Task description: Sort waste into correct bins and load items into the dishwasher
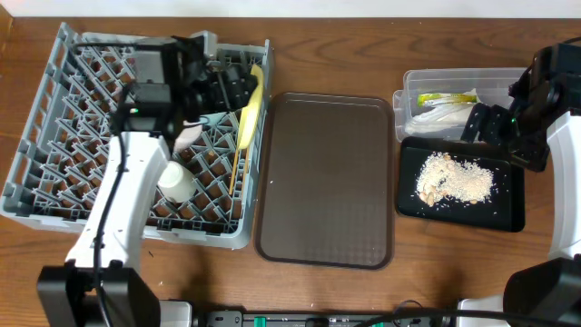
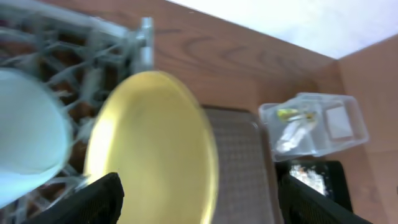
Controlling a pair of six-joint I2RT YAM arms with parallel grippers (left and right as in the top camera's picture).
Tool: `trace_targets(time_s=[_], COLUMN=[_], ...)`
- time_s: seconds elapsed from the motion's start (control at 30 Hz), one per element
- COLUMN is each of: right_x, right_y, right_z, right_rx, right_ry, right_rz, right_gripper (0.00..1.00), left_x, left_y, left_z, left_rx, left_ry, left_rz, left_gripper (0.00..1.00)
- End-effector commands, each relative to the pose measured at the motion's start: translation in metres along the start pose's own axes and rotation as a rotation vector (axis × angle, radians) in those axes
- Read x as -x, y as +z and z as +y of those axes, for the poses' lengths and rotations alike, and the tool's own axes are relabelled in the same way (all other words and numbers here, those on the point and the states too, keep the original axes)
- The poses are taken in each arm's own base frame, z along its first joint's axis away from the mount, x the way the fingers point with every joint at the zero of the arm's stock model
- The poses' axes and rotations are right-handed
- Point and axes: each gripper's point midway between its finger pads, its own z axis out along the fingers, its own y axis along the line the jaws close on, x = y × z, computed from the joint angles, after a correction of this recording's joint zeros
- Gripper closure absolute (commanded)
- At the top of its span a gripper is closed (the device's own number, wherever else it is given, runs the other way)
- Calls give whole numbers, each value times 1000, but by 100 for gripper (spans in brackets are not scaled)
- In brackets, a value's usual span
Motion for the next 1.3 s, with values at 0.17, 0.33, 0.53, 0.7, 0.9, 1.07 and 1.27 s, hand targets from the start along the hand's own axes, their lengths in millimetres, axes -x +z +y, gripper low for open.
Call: trace_targets(time_s=[0.17,0.33,0.53,0.7,0.9,1.07,1.27], right_x=[11,36,45,25,-1,-17,-45], right_y=[-10,-15,-18,-11,-16,-42,-80], right_z=[29,62,90,72,62,55,36], right_rx=[134,208,200,110,105,155,184], right_ry=[-70,-163,-327,-304,-305,-317,-306], right_rz=[-63,-188,-281,-191,-181,-402,-679], right_gripper=[1,1,1,9,10,1,1], left_x=[-22,-61,-99,-120,-131,-137,-145], left_y=[-59,-78,-90,-102,-120,-137,-170], left_z=[59,87,90,80,71,51,19], left_rx=[435,608,642,618,598,502,388], left_ry=[37,-12,-67,-96,-60,71,194], left_rz=[24,172,328,396,312,156,-100], left_gripper=[11,10,10,10,10,9,9])
